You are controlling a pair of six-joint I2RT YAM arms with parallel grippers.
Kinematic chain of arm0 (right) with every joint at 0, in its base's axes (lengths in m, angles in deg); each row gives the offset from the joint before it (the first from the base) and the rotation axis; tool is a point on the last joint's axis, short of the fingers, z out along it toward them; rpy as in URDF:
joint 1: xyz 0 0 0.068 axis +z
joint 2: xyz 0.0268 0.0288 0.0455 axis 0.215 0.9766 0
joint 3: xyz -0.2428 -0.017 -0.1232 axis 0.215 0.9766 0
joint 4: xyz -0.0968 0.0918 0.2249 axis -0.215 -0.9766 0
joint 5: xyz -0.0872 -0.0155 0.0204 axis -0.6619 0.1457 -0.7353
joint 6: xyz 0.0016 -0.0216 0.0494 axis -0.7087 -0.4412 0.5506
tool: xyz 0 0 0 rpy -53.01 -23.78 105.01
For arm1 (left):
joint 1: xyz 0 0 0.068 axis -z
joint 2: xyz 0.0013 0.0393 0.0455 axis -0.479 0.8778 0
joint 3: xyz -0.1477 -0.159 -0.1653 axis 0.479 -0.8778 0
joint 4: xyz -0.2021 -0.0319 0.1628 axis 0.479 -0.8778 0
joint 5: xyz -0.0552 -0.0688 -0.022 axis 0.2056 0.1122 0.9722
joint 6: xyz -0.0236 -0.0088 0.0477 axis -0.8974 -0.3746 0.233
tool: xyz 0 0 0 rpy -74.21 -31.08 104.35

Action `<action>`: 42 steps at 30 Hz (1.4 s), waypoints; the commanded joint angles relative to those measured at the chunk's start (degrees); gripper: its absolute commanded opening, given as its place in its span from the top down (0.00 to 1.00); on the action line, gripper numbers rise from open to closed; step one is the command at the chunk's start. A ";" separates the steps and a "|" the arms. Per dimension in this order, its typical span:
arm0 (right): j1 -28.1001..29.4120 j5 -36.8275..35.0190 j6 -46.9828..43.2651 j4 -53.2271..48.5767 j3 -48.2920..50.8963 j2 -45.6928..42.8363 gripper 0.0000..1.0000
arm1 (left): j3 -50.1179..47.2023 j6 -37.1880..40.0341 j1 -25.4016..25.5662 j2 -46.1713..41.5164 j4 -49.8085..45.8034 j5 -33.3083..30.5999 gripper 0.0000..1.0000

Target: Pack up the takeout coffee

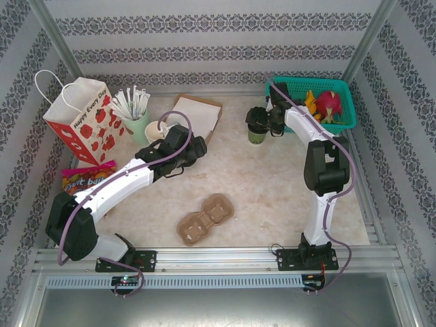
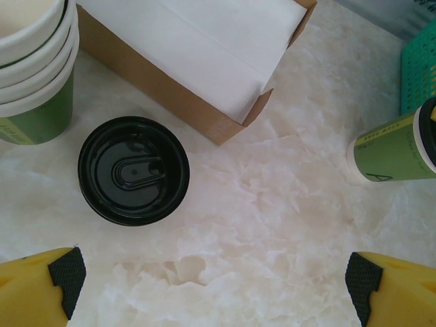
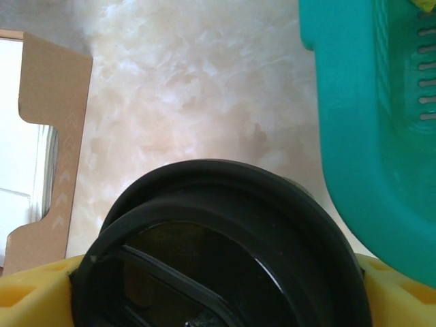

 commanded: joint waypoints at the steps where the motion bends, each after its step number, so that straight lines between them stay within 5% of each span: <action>1: 0.52 -2.22 -0.35 -3.73 -0.60 0.39 0.09 | 0.05 2.72 -0.82 0.18 0.53 3.08 0.00; 7: 0.54 -2.43 -0.51 -4.01 -0.42 -3.39 0.06 | -1.47 16.69 -0.75 -0.11 5.20 13.62 0.00; 20: 0.49 -6.36 0.42 -3.16 6.59 -15.63 0.02 | -2.80 36.05 -0.52 -2.48 -2.63 31.51 0.00; 32: 0.15 -15.30 0.64 2.07 25.06 -36.07 0.02 | -3.56 47.16 7.97 1.54 -11.35 36.26 0.00; 42: -0.21 -21.72 2.79 6.55 35.66 -48.87 0.02 | -2.94 53.91 11.67 9.11 -11.40 32.46 0.17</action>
